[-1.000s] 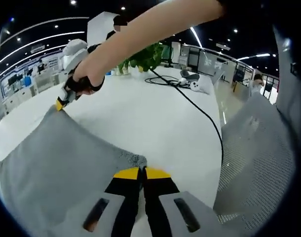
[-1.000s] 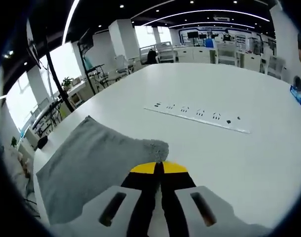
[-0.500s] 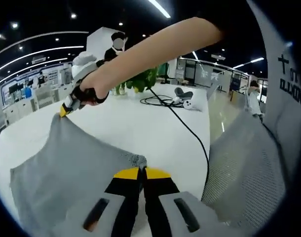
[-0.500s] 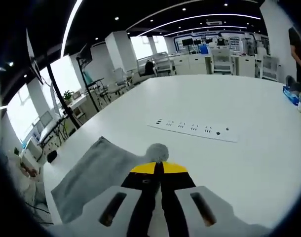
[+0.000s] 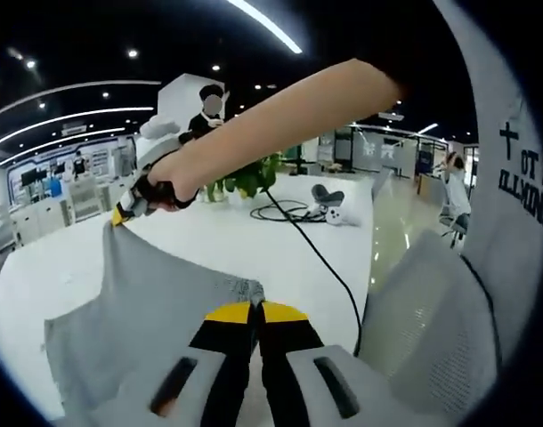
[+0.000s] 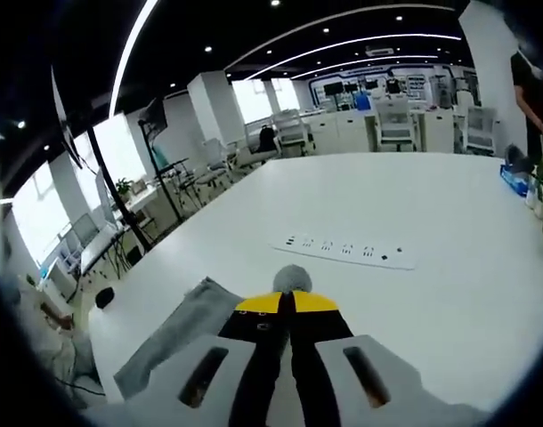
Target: Fold the towel on the table until its edges align and the towel forms a compact rectangular stack.
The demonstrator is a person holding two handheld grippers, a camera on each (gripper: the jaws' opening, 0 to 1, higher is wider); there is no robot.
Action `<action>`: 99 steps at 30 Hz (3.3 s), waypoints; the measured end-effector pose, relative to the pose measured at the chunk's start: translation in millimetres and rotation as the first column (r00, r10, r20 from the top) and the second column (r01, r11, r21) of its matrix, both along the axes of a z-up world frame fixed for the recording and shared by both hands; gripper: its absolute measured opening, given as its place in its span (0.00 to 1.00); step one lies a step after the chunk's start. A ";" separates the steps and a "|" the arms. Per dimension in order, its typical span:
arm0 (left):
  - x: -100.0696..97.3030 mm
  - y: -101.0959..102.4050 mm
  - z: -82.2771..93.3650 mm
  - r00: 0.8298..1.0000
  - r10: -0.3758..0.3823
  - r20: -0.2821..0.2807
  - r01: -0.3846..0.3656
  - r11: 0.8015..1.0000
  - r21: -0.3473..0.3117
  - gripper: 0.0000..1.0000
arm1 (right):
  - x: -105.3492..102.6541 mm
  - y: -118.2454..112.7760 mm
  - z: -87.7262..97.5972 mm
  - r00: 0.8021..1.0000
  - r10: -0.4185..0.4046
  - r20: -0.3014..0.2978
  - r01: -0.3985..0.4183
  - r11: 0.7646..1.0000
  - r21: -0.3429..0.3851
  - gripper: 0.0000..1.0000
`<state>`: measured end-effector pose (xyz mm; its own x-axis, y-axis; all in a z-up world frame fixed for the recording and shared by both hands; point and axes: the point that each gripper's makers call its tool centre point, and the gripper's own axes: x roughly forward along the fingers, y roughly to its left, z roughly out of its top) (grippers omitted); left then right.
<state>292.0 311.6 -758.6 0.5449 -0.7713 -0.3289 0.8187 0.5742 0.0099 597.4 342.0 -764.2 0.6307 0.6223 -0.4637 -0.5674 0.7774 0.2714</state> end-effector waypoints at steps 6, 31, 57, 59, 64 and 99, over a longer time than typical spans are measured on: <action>0.6 2.8 14.3 1.000 0.024 0.014 -0.023 0.999 -0.044 0.02 | -0.8 0.7 12.6 1.000 -0.014 0.012 0.013 1.000 0.018 0.00; -1.7 122.6 21.4 0.907 0.414 -0.083 -0.422 0.894 -0.151 0.02 | -0.7 58.5 25.3 0.999 0.050 0.021 -0.051 0.997 0.056 0.00; -19.9 214.9 -42.2 0.721 0.644 -0.258 -0.683 0.722 -0.107 0.02 | -20.1 160.6 -12.2 0.983 0.185 0.006 -0.185 0.982 -0.024 0.00; -21.2 219.6 -48.5 0.702 0.652 -0.285 -0.701 0.704 -0.117 0.02 | -23.4 168.9 -17.5 0.981 0.194 -0.005 -0.194 0.981 -0.025 0.00; -23.1 230.4 -67.6 0.657 0.663 -0.358 -0.736 0.667 -0.115 0.02 | -20.3 186.8 -41.1 0.976 0.216 -0.026 -0.217 0.974 -0.056 0.00; -31.3 262.5 -149.0 0.468 0.660 -0.588 -0.842 0.535 -0.069 0.10 | -21.5 258.9 -136.6 0.938 0.344 -0.052 -0.347 0.918 -0.190 0.04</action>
